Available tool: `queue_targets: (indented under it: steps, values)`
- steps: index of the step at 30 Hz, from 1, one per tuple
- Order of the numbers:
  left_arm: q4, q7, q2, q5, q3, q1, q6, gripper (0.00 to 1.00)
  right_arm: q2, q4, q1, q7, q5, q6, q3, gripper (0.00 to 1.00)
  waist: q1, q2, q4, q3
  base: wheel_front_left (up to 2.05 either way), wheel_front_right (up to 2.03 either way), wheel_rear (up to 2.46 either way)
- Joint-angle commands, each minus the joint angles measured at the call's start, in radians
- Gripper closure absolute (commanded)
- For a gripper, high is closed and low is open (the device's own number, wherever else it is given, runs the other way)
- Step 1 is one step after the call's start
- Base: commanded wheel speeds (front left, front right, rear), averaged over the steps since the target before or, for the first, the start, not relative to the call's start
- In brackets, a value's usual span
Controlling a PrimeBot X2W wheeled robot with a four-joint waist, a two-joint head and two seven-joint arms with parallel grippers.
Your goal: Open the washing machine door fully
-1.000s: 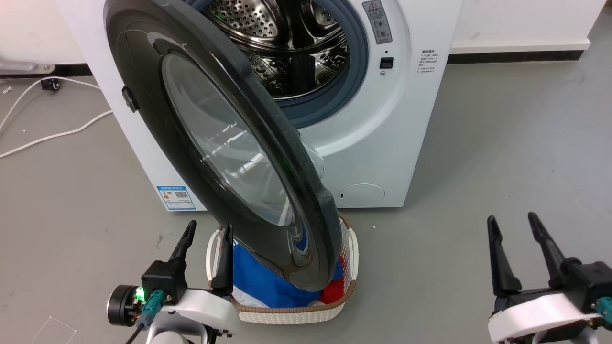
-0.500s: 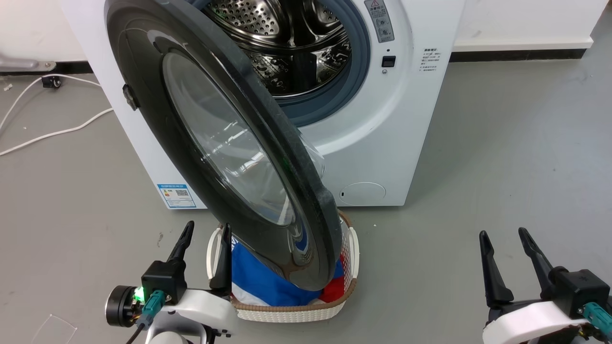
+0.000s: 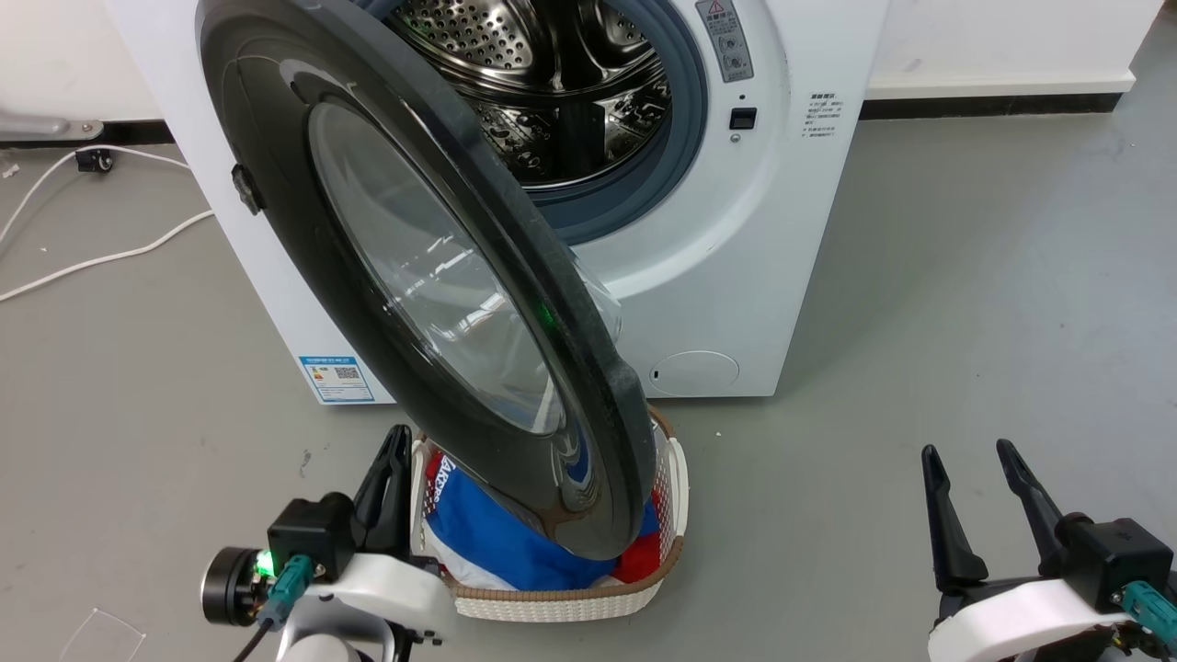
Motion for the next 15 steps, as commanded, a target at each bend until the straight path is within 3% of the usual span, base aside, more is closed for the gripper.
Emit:
queue_targets:
  steps: [1,8,15]
  values:
    - [-0.009,-0.002,0.006,0.001,0.001,-0.018,0.004,1.00,0.004,-0.004,-0.002,0.000,0.006,0.000,0.000,0.00,0.0000,-0.0001,0.001,0.000,0.00,0.00,0.00]
    - [-0.114,0.000,0.011,0.002,0.005,-0.049,0.021,1.00,0.004,-0.006,0.004,0.003,0.007,0.000,-0.002,0.00,0.0000,-0.0001,0.006,-0.004,0.00,0.00,0.00]
    - [-0.335,0.013,0.014,0.014,0.009,-0.099,0.050,1.00,0.004,-0.001,0.013,0.006,0.011,0.000,-0.007,0.00,0.0000,-0.0001,0.013,-0.017,0.00,0.00,0.00]
